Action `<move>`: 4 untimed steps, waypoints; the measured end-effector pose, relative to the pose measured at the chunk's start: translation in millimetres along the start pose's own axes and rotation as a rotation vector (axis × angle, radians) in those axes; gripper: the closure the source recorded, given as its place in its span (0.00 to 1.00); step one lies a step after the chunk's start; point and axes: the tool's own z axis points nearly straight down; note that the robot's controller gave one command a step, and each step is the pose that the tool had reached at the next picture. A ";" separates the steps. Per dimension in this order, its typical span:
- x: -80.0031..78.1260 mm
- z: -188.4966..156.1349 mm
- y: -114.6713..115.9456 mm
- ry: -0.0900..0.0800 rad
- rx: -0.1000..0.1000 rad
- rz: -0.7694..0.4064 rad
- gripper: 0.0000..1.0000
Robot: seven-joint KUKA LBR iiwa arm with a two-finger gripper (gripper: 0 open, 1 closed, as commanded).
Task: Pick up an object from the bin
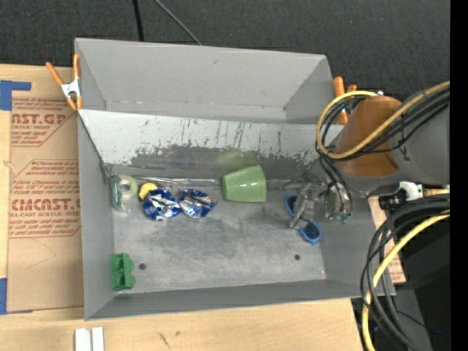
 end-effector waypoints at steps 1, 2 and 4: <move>1.2 1.2 0.0 0.004 0.000 0.000 0.00; -12.9 1.5 -21.9 0.007 -0.004 0.082 0.00; -27.0 -142.3 -10.2 -0.006 -0.002 0.065 1.00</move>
Offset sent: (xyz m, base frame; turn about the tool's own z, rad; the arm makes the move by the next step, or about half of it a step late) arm 0.0000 0.0000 0.0000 0.0000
